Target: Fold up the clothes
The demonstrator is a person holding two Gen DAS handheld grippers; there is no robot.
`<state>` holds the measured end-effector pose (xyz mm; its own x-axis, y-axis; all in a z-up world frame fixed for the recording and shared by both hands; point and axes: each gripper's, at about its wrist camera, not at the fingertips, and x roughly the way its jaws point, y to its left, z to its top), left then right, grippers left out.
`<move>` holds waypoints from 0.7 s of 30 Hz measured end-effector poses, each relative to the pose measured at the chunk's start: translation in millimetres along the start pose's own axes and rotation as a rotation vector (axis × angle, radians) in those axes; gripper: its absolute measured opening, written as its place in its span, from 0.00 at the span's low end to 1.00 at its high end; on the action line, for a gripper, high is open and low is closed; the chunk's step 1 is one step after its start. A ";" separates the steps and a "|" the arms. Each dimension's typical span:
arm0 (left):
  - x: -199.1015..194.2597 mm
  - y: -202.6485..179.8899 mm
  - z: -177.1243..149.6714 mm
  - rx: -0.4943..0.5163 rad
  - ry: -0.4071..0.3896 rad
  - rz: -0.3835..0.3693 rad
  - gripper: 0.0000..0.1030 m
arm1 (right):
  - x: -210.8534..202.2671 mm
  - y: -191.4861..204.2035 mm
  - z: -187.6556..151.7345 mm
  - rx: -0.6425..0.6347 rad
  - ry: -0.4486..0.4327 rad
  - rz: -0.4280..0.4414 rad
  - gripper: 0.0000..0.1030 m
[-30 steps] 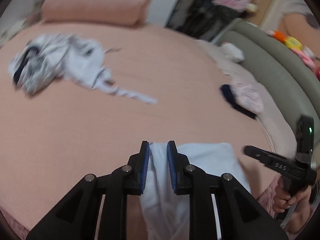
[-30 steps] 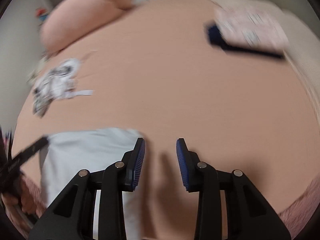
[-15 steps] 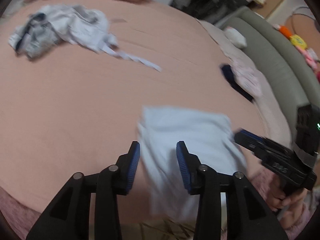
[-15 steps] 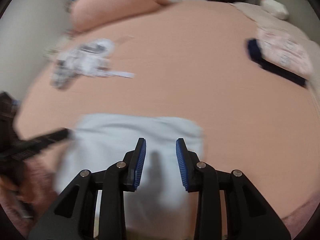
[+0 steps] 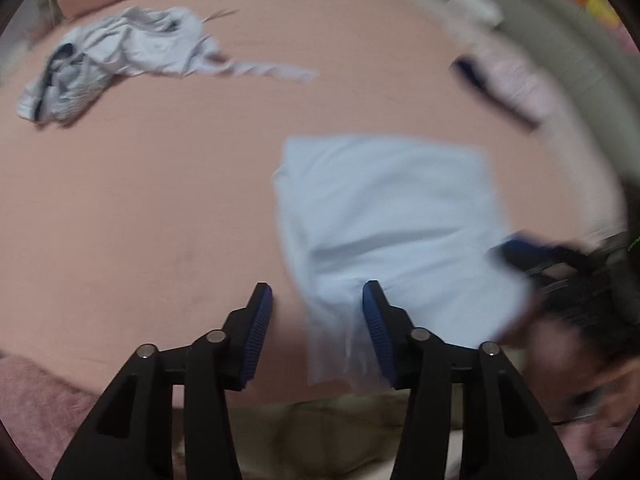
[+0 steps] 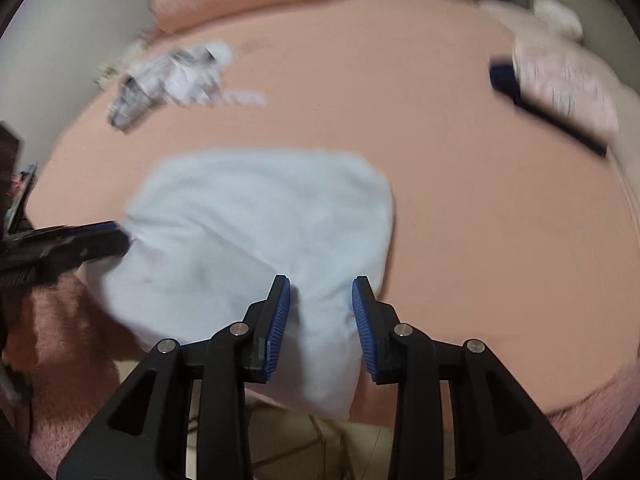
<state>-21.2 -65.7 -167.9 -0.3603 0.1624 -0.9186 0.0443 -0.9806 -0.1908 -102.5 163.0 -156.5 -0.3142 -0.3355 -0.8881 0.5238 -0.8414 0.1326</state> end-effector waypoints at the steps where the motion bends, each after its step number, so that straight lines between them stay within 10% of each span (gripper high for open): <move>1: -1.0 8.8 0.4 -0.048 0.001 -0.003 0.54 | -2.6 -9.4 2.1 0.034 0.006 0.018 0.38; 6: -29.0 5.1 5.9 -0.098 -0.194 -0.169 0.50 | -17.3 -57.6 8.0 0.288 -0.019 0.341 0.40; 8: -21.5 -17.0 8.2 -0.020 -0.174 -0.144 0.50 | -8.9 -43.0 8.9 0.221 0.027 0.244 0.40; 12: -1.1 -12.0 6.0 -0.014 -0.068 0.154 0.49 | -4.7 -36.3 -1.6 0.150 0.052 0.127 0.42; 18: -31.5 -42.8 14.3 0.059 -0.131 -0.197 0.49 | -44.5 -51.7 -10.1 0.151 -0.045 0.183 0.43; 21: -5.5 -63.3 8.4 0.109 -0.040 -0.145 0.51 | -25.8 -41.0 -11.0 0.158 0.025 0.179 0.40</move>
<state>-29.9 -5.4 -147.8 -0.3927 0.3003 -0.8692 -0.1111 -0.9537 -0.2793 -107.1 210.8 -143.9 -0.2061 -0.4766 -0.8546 0.4382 -0.8259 0.3549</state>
